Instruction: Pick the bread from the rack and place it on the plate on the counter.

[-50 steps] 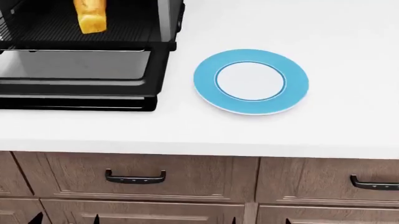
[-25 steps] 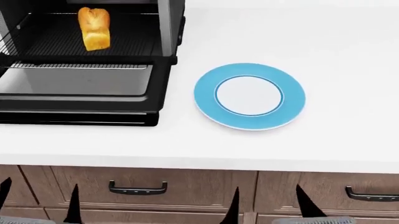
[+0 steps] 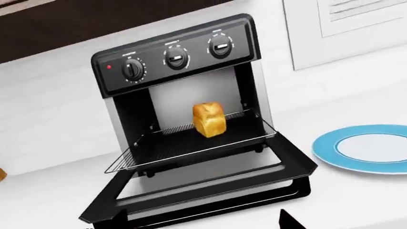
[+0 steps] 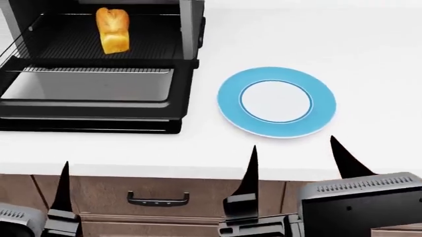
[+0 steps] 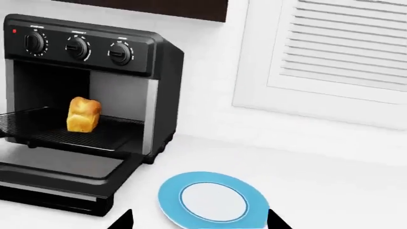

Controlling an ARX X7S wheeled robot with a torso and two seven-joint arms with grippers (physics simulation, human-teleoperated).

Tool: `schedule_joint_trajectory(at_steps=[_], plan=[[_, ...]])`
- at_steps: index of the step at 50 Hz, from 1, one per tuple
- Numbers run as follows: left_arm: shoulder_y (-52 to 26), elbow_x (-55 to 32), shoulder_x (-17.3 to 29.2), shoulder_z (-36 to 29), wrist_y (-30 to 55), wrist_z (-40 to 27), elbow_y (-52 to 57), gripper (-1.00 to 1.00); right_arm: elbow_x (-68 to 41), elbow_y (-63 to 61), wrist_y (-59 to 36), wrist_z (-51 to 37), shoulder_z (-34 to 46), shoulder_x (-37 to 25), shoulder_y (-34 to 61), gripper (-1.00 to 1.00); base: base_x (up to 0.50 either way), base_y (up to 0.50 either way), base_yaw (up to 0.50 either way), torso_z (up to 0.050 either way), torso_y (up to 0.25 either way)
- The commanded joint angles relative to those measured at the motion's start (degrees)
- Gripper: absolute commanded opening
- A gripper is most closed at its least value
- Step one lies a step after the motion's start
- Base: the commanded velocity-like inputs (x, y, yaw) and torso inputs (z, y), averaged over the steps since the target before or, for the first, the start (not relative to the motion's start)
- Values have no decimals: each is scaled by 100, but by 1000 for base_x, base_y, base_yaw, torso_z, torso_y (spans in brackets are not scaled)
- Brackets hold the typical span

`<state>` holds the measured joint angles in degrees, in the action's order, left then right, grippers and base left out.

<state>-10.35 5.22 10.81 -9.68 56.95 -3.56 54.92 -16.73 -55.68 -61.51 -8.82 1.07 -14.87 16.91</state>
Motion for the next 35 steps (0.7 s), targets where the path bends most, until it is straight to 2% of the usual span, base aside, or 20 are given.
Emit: schedule_joint_trajectory(at_steps=[1, 4, 8, 22, 28, 35], plan=[[-409, 895, -292, -136, 650, 768, 505, 100, -2618, -425, -507, -1948, -317, -1001, 902, 100, 0, 500, 0, 50, 0], [-384, 1920, -745, -176, 561, 1609, 504, 100, -3082, -411, -401, -2308, -289, -1177, 993, 100, 0, 500, 0, 50, 2], [-384, 2575, -1043, -167, 472, 2167, 500, 100, -3486, -399, -348, -2610, -265, -1317, 1142, 100, 0, 500, 0, 50, 0], [-431, 2794, -1076, -189, 463, 2310, 506, 100, -4104, -352, -405, -3138, -136, -1506, 1588, 100, 0, 498, 0, 50, 2], [-439, 2852, -1076, -263, 493, 2329, 506, 100, -4662, -418, -449, -3605, -33, -1696, 2040, 100, 20, 0, 0, 50, 1], [-481, 2826, -1078, -226, 481, 2340, 506, 100, -5405, -417, -77, -4343, 299, -2141, 2432, 100, 384, 0, 0, 50, 2]])
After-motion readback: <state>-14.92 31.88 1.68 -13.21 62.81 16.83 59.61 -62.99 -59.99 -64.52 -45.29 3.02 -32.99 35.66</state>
